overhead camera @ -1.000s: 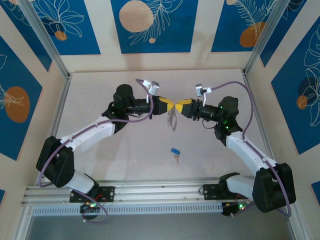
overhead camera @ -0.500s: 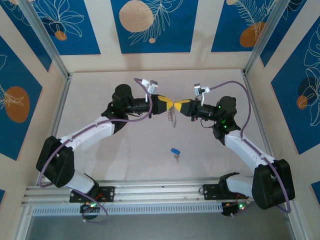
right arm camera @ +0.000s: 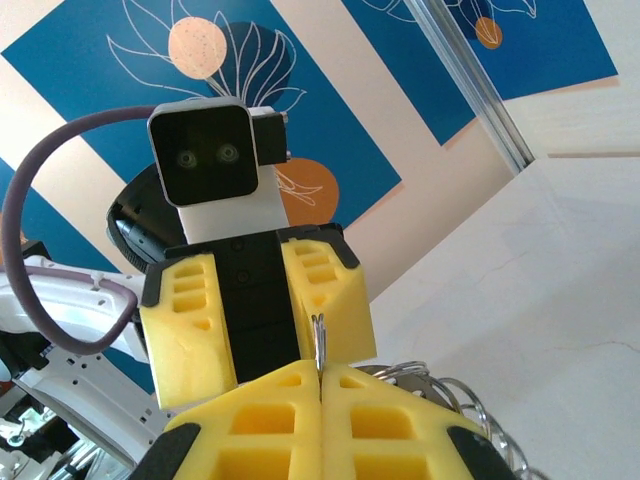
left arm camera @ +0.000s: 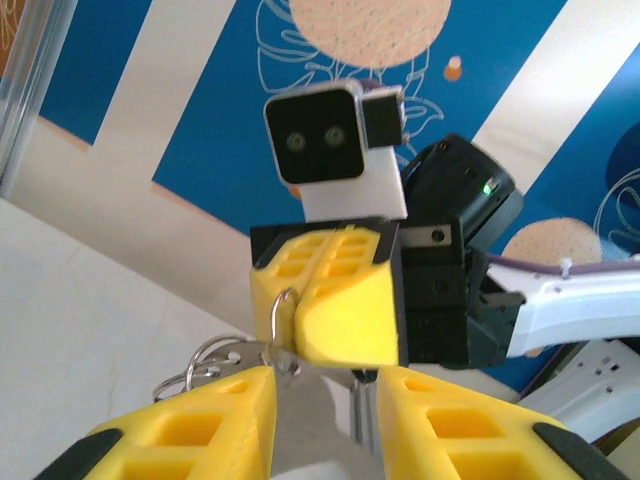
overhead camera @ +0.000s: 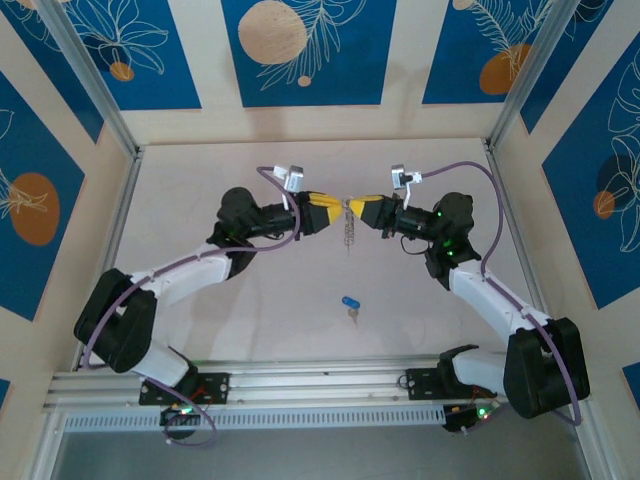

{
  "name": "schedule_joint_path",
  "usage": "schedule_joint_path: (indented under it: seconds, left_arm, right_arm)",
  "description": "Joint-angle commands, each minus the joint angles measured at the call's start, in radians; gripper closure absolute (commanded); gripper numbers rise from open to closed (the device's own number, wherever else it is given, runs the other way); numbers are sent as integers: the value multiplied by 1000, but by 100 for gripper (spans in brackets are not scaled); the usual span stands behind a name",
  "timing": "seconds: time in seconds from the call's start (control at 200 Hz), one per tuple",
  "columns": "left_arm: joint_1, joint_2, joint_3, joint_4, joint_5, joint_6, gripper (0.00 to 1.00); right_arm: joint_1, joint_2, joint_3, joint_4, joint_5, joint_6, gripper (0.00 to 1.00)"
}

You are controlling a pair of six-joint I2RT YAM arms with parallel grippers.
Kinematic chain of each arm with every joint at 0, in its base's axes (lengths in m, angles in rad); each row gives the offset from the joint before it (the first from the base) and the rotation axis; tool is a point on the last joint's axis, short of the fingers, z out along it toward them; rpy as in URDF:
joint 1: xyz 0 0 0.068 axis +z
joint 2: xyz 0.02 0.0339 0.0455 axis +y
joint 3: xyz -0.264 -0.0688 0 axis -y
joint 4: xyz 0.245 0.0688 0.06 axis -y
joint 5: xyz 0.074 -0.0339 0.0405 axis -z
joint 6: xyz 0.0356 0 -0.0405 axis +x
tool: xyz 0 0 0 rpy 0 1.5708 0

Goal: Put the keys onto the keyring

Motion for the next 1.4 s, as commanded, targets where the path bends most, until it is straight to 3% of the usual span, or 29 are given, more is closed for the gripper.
schedule_joint_path:
  seconds: [0.0, 0.575, 1.04, 1.335, 1.39]
  left_arm:
    - [10, 30, -3, 137, -10, -59, 68]
    - [7, 98, 31, 197, -8, -103, 70]
    - [6, 123, 44, 222, 4, -121, 90]
    - [3, 136, 48, 245, 14, -129, 90]
    - [3, 140, 49, 246, 12, -130, 98]
  right_arm:
    - [3, 5, 2, 45, 20, 11, 100]
    - [19, 32, 3, 62, 17, 13, 100]
    - [25, 47, 10, 65, 20, 11, 100]
    - [32, 59, 17, 63, 18, 9, 100]
    - [32, 59, 19, 62, 19, 8, 100]
